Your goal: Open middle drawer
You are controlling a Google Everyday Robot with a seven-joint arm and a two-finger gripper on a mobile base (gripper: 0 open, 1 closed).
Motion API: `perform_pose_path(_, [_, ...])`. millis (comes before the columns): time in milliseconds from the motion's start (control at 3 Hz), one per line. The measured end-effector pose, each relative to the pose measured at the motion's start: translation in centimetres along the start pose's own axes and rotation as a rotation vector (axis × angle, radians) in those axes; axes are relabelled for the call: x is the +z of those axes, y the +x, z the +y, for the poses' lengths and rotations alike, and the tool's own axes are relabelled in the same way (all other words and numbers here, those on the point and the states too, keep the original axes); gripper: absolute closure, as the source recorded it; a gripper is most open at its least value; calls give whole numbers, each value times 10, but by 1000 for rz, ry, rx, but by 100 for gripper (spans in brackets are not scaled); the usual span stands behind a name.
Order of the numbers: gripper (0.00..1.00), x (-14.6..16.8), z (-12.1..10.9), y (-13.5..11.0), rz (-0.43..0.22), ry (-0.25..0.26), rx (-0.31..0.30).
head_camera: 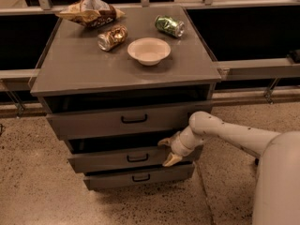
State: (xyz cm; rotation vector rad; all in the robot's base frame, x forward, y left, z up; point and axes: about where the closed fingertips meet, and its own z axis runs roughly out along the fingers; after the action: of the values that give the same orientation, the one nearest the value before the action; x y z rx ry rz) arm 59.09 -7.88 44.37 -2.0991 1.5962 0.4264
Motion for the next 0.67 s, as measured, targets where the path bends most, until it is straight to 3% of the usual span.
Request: perform_pose_path(667, [7, -2, -3, -1, 0, 0, 0])
